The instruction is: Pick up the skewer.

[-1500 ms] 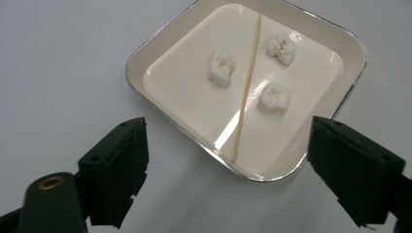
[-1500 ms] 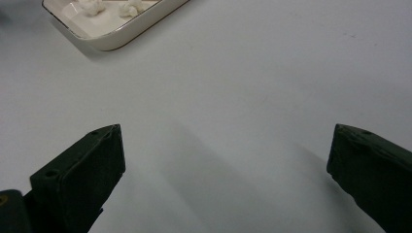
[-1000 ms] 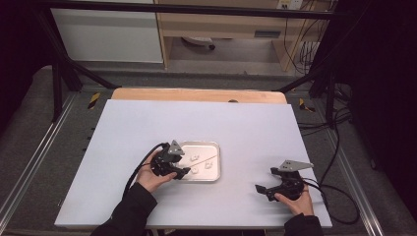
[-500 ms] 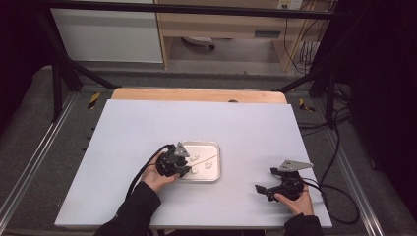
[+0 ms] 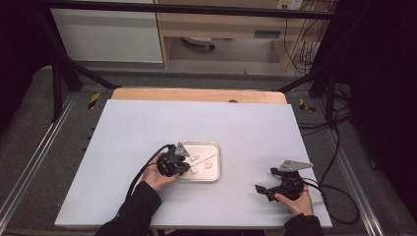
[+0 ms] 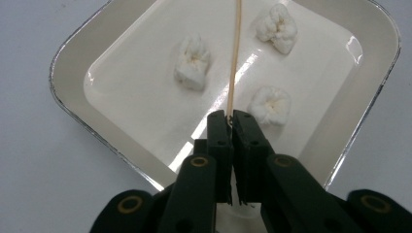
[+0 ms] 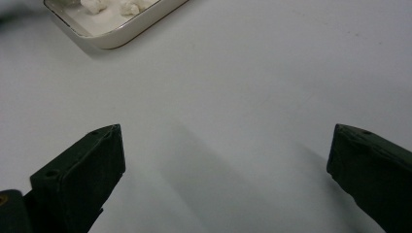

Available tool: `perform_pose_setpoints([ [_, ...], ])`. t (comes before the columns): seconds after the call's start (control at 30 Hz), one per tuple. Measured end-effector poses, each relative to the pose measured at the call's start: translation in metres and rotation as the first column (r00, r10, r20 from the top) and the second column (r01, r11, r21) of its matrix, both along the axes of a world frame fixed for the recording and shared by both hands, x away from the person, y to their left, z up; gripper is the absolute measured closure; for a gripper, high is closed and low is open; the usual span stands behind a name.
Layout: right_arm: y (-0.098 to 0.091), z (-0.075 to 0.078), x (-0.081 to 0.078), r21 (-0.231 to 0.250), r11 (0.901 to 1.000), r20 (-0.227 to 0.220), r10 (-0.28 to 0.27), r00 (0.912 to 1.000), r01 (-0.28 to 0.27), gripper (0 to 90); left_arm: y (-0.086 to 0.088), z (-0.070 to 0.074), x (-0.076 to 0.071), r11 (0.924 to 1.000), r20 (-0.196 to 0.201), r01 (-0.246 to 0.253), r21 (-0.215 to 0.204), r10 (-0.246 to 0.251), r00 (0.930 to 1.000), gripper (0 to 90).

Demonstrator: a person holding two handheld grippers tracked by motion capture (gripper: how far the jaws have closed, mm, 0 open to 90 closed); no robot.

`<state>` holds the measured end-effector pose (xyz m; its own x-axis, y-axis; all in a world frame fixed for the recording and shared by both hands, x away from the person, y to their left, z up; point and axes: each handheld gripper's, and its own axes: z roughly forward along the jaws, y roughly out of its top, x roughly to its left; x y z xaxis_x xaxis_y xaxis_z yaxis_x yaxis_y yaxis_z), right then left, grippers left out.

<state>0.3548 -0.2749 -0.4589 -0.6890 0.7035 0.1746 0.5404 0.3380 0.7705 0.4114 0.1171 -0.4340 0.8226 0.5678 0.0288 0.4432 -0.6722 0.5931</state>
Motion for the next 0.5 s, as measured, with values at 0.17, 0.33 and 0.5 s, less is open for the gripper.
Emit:
perform_pose_setpoints([
  [0.17,0.0003,0.0,-0.0001,0.003,1.0,-0.003,-0.001,1.0,0.001,0.9,0.0006,-0.0001,-0.0006,1.0,0.004,0.006,0.0,-0.006,1.0,87.9],
  [0.33,0.0004,-0.0001,0.0,0.003,1.0,-0.002,0.001,1.0,-0.001,0.9,0.0015,-0.0008,-0.0007,0.9999,0.004,0.012,-0.012,-0.012,0.9999,88.5],
  [0.5,0.0003,-0.0001,0.0,0.003,1.0,-0.002,0.002,1.0,-0.002,0.9,0.0032,-0.0022,-0.0002,0.9992,-0.001,0.0,-0.039,0.0,1.0,88.6],
])
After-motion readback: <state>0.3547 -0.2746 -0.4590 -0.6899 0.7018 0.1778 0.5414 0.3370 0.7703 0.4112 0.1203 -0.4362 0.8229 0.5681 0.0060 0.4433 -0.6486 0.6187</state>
